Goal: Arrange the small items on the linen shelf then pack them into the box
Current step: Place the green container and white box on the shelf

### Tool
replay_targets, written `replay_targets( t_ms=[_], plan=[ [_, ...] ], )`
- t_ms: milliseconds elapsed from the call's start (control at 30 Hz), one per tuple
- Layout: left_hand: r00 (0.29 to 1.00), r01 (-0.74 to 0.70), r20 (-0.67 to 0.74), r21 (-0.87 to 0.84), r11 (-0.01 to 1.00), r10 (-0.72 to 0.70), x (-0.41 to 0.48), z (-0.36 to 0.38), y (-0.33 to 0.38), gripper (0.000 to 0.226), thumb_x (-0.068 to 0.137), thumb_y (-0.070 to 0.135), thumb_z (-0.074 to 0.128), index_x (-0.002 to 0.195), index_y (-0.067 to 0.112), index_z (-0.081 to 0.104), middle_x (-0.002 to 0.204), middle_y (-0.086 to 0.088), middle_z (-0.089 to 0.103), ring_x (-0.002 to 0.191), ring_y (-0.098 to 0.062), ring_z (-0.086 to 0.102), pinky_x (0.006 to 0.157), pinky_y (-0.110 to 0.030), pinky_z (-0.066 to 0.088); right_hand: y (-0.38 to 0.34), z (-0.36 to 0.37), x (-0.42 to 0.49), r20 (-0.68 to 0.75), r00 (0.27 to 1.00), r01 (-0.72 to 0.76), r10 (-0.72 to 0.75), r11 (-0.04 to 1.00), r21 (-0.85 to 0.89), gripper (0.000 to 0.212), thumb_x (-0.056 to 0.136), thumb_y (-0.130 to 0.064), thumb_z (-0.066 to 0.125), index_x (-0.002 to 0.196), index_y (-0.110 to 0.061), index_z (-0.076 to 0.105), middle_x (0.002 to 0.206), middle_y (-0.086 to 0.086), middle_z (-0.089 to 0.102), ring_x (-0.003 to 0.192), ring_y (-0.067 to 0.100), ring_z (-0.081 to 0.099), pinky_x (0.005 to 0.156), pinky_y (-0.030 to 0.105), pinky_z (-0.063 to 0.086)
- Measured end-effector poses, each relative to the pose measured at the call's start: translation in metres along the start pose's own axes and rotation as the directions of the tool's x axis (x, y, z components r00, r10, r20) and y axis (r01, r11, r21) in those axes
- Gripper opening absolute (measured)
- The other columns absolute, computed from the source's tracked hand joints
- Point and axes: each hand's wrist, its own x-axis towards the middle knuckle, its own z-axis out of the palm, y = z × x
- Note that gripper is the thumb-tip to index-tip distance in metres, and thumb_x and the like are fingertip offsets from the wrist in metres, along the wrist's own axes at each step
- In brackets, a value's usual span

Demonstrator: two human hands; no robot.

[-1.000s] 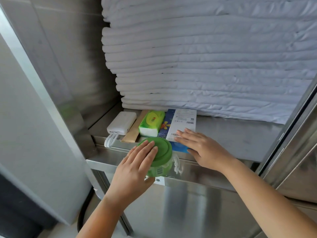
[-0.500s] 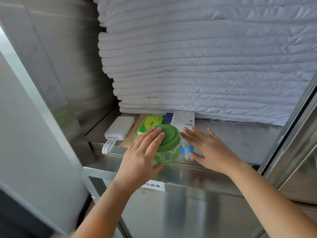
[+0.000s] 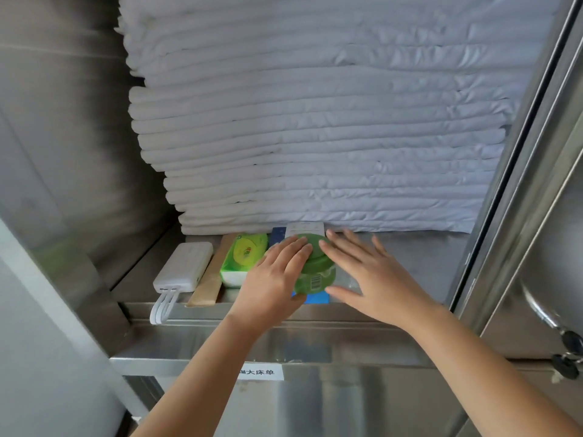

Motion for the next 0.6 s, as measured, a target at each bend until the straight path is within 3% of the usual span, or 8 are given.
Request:
replay_targets(
  t_ms=[200, 500, 600],
  plan=[
    [0.996, -0.056, 0.067, 0.041, 0.998, 0.053, 0.005, 0.002, -0.006, 0.080, 0.048, 0.021, 0.092, 0.116, -0.008, 0.060, 0.120, -0.023, 0.060, 0.112, -0.043, 0.055, 0.085, -0.060, 0.046, -0.005, 0.008, 0.006, 0.012, 0.996, -0.087, 0.087, 0.996, 0.007, 0.067, 0.094, -0.050, 0.037, 0.147, -0.031, 0.002, 0.155, -0.010, -0.005, 0.143, 0.014, -0.005, 0.114, 0.039, 0.000],
    [0.999, -0.020, 0.038, 0.127, 0.992, 0.015, 0.014, 0.009, -0.016, 0.063, 0.064, 0.014, 0.085, 0.116, -0.009, 0.059, 0.121, -0.024, 0.059, 0.112, -0.043, 0.054, 0.084, -0.059, 0.043, -0.007, 0.015, 0.024, -0.001, 0.991, -0.130, 0.130, 0.989, -0.067, 0.063, 0.097, -0.044, 0.037, 0.148, -0.029, 0.004, 0.157, -0.005, -0.001, 0.144, 0.020, 0.000, 0.113, 0.046, 0.007],
    [0.999, -0.002, 0.043, 0.167, 0.986, -0.006, 0.019, 0.017, -0.023, 0.060, 0.070, 0.013, 0.081, 0.120, -0.009, 0.056, 0.125, -0.024, 0.056, 0.118, -0.041, 0.049, 0.091, -0.056, 0.040, -0.006, 0.018, 0.033, -0.009, 0.988, -0.152, 0.152, 0.986, -0.073, 0.061, 0.097, -0.044, 0.036, 0.148, -0.029, 0.006, 0.157, -0.005, 0.002, 0.144, 0.021, 0.000, 0.113, 0.047, 0.007]
  ],
)
